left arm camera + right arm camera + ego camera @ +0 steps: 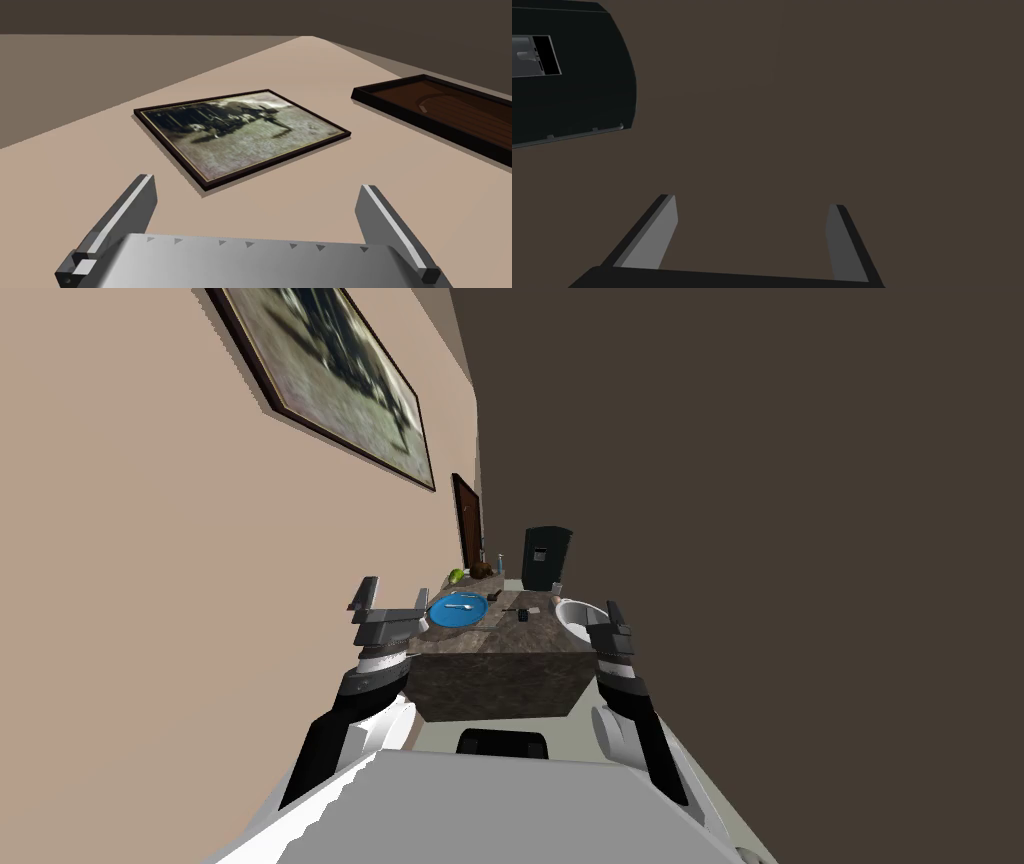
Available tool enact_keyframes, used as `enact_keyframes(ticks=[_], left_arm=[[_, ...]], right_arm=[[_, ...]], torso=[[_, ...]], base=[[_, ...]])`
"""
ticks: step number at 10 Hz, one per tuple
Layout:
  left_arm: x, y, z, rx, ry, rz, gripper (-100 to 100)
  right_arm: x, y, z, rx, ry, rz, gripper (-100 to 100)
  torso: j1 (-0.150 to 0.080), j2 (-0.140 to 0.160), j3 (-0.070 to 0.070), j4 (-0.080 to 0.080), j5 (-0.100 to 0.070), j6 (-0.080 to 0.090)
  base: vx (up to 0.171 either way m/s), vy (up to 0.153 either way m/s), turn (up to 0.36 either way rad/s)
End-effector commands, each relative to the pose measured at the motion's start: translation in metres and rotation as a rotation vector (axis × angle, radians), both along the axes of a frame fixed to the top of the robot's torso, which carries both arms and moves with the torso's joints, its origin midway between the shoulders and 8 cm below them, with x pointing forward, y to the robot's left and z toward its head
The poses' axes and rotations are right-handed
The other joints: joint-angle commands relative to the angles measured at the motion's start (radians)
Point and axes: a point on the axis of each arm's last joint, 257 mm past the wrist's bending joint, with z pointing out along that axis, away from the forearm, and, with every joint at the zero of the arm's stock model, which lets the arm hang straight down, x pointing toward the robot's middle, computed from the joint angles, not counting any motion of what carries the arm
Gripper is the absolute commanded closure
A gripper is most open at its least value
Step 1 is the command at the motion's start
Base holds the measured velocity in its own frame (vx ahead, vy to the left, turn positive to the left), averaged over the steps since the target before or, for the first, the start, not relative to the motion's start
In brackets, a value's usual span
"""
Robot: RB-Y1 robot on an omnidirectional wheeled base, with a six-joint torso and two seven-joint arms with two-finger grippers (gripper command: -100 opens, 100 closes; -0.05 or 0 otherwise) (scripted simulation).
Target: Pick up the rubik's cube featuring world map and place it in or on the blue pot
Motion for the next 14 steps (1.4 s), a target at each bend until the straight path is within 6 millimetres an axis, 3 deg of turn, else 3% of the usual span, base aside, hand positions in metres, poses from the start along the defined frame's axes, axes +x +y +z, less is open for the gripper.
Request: enact_keyframes(ticks=[1, 14], left_arm=[[0.000, 0.000, 0.000, 0.000, 0.000, 0.000, 0], [0.000, 0.000, 0.000, 0.000, 0.000, 0.000, 0]], right_arm=[[0.004, 0.003, -0.005, 0.012, 0.008, 0.035, -100], [0.061, 0.027, -0.075, 0.580, 0.074, 0.403, -100]], torso=[[0.000, 0.000, 0.000, 0.000, 0.000, 0.000], [0.001, 0.000, 0.000, 0.000, 0.000, 0.000]], base=[[0.000, 0.000, 0.000], [-0.014, 0.018, -0.015]])
